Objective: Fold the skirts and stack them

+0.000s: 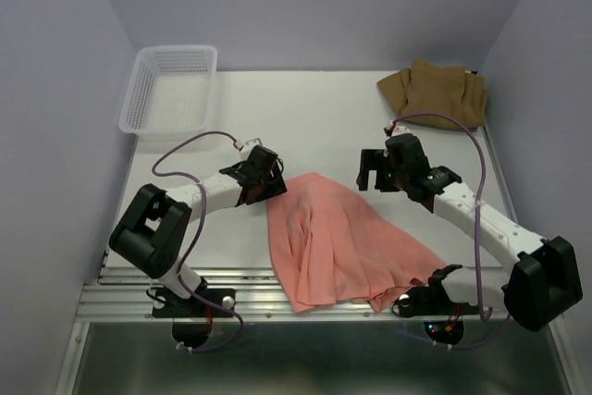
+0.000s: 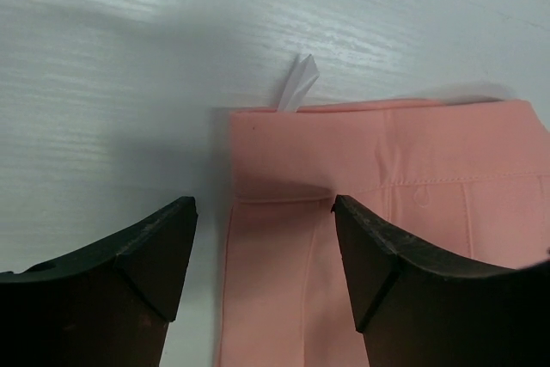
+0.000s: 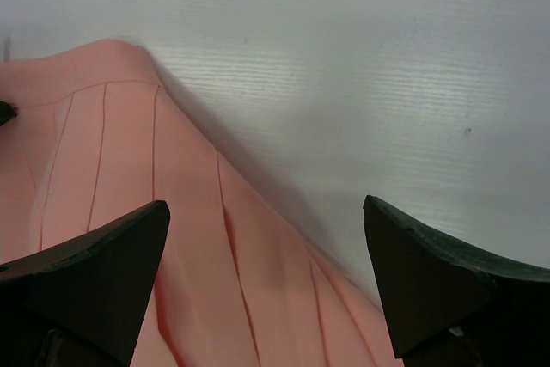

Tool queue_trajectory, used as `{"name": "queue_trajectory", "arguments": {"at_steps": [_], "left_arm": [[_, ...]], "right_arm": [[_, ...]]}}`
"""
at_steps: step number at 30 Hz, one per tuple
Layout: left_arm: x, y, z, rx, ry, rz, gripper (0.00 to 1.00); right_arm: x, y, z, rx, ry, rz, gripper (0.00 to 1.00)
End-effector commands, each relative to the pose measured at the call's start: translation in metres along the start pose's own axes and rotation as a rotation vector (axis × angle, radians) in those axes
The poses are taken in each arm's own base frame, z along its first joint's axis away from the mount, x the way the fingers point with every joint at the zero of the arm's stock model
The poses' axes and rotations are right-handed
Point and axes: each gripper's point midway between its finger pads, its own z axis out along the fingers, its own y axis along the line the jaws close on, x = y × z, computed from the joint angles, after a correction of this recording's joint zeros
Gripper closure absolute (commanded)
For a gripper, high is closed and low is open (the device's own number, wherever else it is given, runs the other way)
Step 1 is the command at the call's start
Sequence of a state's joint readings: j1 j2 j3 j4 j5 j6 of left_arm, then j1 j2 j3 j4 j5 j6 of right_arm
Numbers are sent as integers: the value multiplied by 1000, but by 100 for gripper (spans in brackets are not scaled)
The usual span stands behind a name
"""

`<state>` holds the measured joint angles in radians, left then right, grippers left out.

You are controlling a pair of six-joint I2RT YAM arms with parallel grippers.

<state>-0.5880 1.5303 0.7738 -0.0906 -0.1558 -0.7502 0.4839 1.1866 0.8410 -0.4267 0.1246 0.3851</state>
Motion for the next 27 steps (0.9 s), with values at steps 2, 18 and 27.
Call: {"name": "queue_trajectory", "arguments": {"at_steps": [2,18,27], "left_arm": [[9,-8,25,-24,44,40,41],[-18,-6,-31,-1,-97,-9,100],[-13,33,-90,-12,-164,-96,100]], "right_arm": [[-11,1,7,13,-23,-2,0],[-3,9,39,-4,41,-30,0],[5,71,19,-317,43,-128,0]]}}
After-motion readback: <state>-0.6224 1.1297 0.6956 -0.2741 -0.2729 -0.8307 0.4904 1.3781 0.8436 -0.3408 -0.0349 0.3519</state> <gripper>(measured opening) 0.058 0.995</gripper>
